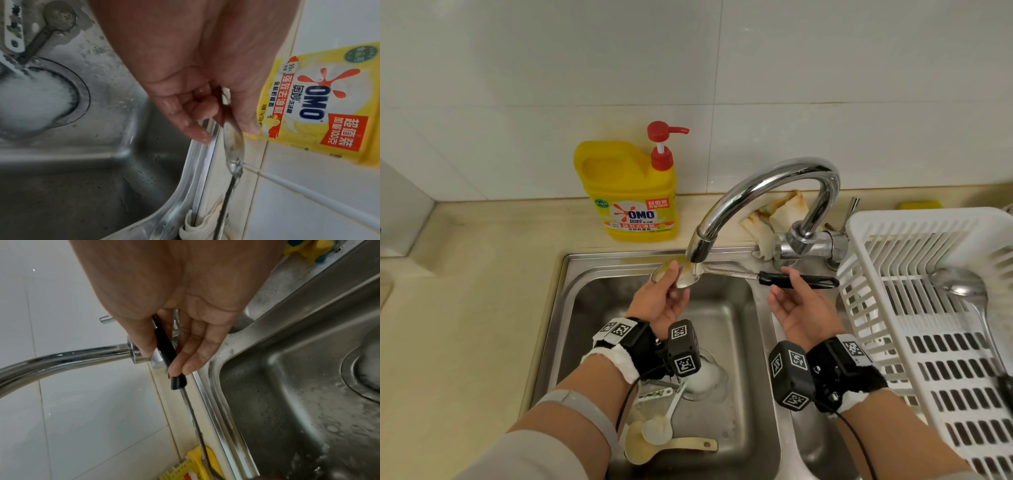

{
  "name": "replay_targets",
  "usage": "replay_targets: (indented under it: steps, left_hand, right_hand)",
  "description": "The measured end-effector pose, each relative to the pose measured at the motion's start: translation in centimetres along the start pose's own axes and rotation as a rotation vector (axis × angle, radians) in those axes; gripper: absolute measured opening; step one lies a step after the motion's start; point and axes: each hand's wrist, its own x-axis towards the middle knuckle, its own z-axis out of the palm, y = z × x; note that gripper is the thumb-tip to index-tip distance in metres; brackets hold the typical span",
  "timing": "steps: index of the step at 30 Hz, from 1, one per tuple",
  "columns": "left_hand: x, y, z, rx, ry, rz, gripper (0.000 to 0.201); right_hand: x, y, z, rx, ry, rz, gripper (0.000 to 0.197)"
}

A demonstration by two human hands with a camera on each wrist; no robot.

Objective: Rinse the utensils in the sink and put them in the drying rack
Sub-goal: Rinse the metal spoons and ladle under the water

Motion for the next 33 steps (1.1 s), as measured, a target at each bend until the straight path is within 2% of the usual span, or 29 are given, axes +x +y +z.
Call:
replay_targets:
  steps: [5, 9, 12, 14, 18, 22, 25, 29, 33]
  left_hand:
    - [-0.3, 0.4, 0.3, -0.108, -0.075, -0.023, 0.025]
    - [-0.9, 0.5, 0.6, -0.110, -0.139, -0.003, 0.017]
    - [-1.0, 0.1, 0.5, -0.042, -0.079, -0.006, 0.012]
    - [-0.7, 0.0, 0.3, -0.015, -0.024, -0.022, 0.016]
    - [-0.4, 0.2, 0.1, -0.065, -0.047, -0.032, 0.027]
    - [-0.8, 0.3, 0.5, -0.178, -0.076, -0.006, 0.038]
    - [-0.8, 0.3, 0.6, -0.143, -0.067, 0.005, 0.034]
    - [-0.6, 0.2, 0.3, 0.009, -0.023, -0.025, 0.021]
    - [-0.8, 0.1, 0.7, -0.062, -0.072, -0.023, 0.020]
  right_hand:
    - [0.2, 0.3, 0.0, -0.016, -0.005, 0.019, 0.020]
    - [0.3, 0.1, 0.2, -0.032, 0.017, 0.014, 0.015]
    - [0.4, -0.2, 0.3, -0.022, 0.030, 0.014, 0.015]
    - [0.4, -0.3, 0.3, -0.045, 0.038, -0.004, 0.015]
    - [0.4, -0.8, 0.2, -0.185, 0.025, -0.082, 0.006]
    - [0.2, -1.6, 0.3, -0.349, 0.080, -0.255, 0.019]
    - [0.0, -1.8, 0.4, -0.388, 0.081, -0.324, 0.019]
    - [0.0, -1.5, 0.3, -0.271, 0.070, -0.197, 0.006]
    - [0.3, -1.3, 0.1, -0.144, 0.063, -0.084, 0.007]
